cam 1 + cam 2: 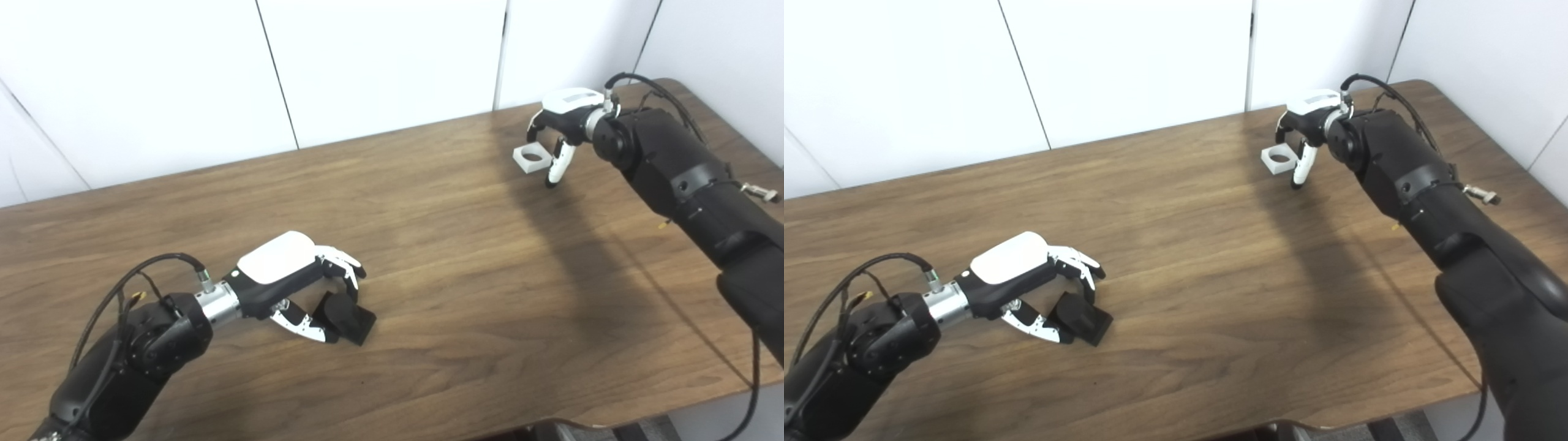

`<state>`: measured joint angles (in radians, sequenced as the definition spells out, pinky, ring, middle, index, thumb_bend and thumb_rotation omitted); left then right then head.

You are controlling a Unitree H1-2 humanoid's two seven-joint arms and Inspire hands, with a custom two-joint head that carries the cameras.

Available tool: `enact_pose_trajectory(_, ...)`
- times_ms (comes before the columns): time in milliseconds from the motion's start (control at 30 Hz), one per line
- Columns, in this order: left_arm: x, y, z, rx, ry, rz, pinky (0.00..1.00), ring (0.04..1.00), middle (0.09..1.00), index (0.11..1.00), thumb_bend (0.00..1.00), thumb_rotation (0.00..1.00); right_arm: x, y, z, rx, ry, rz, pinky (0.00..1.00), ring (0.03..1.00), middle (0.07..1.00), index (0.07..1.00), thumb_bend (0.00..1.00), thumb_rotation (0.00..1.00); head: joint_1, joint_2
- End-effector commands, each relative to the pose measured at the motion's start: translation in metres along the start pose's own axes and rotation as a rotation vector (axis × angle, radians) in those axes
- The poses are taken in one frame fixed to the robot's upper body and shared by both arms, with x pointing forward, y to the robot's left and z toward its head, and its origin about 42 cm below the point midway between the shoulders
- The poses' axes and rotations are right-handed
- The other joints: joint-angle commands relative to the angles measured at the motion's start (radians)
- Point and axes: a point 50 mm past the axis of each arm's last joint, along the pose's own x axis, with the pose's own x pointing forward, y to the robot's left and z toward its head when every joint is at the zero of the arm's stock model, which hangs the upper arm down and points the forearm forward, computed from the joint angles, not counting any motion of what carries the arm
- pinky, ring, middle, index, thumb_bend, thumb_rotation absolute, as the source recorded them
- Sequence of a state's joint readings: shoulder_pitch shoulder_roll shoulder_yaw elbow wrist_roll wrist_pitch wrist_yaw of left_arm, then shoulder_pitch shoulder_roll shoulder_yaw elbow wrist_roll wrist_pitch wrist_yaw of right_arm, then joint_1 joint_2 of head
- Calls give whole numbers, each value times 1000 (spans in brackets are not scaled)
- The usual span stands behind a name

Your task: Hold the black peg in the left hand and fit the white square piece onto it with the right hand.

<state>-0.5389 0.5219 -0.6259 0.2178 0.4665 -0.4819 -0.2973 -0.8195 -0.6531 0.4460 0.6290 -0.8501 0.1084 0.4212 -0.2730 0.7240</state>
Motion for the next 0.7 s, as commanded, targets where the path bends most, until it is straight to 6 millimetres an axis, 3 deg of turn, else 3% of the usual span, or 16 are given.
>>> enact_pose_trajectory(0,-23,-39,-10,26,83,-209,588,748,771,492,522,72,-5,-31,-10,-3,19,-88,821,907,859,746,730,153,2,2)
enact_pose_trajectory(400,-23,-39,-10,16,83,-210,605,763,780,492,522,71,-2,-27,-4,15,11,-85,844,906,863,730,736,171,2,8)
enact_pose_trajectory(667,-20,-40,-8,12,79,-211,604,758,779,492,522,71,3,-26,4,16,-4,-88,808,872,841,728,749,177,7,9)
